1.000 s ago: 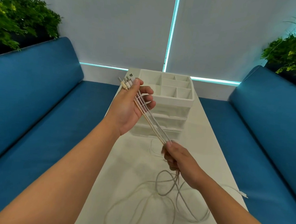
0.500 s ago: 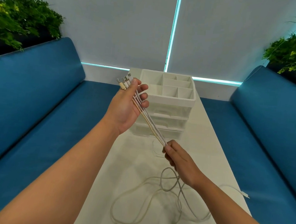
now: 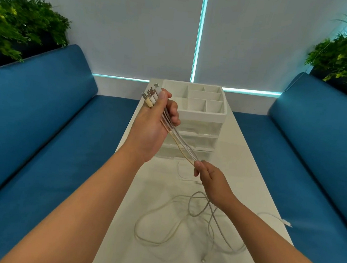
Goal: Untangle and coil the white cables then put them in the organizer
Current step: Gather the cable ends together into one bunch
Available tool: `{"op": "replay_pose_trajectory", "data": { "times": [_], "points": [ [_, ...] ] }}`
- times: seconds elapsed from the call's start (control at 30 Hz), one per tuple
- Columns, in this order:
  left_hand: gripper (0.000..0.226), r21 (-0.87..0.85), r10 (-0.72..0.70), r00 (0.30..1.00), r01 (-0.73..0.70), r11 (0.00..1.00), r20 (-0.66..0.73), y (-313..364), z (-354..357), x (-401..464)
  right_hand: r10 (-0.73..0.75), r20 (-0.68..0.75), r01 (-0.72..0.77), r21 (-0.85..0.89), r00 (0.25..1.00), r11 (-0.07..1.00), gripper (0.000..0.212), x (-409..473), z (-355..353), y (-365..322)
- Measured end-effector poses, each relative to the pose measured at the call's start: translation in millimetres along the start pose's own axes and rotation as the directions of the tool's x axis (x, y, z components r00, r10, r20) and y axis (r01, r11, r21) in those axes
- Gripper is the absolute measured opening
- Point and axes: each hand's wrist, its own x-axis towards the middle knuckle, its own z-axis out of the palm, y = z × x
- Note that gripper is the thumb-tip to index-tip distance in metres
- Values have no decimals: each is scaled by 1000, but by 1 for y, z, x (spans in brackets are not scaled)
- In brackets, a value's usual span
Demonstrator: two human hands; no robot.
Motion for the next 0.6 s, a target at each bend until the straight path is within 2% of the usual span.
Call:
{"op": "replay_pose_trajectory", "data": {
  "times": [0.1, 0.23, 0.4, 0.53, 0.6],
  "points": [
    [23, 13, 27, 999, -28, 1000, 21, -2, 10, -4, -85, -46, 71, -253, 995, 965, 42, 6, -3, 3],
    [24, -25, 55, 998, -55, 998, 29, 1, 16, -4, -224, -119, 136, -501, 967, 855, 46, 4, -3, 9],
    [24, -64, 39, 998, -36, 997, 49, 3, 19, -4, -351, -160, 212, -550, 923, 808, 61, -3, -2, 20],
    [26, -98, 41, 999, -38, 994, 30, 3, 21, -5, -466, -156, 312, -559, 871, 768, 60, 6, -6, 16],
    [28, -99, 55, 998, -52, 994, 22, 5, 22, -5, -433, -133, 315, -504, 891, 804, 61, 9, -6, 14]
  ]
}}
